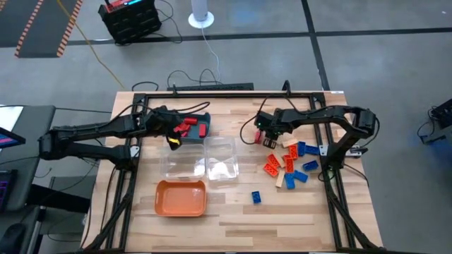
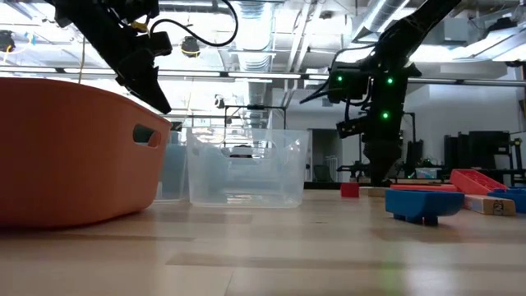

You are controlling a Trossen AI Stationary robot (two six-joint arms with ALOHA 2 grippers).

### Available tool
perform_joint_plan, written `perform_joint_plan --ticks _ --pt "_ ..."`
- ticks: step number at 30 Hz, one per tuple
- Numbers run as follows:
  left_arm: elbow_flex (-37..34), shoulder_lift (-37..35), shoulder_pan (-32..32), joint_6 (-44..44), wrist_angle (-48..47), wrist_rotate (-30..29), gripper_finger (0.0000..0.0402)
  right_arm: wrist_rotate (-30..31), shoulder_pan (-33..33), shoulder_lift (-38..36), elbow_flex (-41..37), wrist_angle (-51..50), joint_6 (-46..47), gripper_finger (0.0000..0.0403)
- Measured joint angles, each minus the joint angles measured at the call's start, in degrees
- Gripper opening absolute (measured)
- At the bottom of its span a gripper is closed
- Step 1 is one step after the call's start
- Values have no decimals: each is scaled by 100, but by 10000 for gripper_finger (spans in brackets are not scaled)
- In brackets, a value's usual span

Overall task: Sort blocks
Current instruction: Put the brown block into the left transparent bin

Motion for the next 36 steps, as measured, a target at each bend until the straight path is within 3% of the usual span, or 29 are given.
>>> perform_joint_plan --ticks 8,16,31,36 --pt "0 0 0 0 4 -2 208 -32 145 0 0 114 246 168" --pt "0 0 0 0 2 -2 208 -530 -370 -4 2 261 1320 168" --pt "0 1 0 -2 -168 0 208 -940 -750 152 1 541 1253 168" --pt "0 2 -2 2 -170 0 208 -1034 -860 167 -1 635 1095 147"
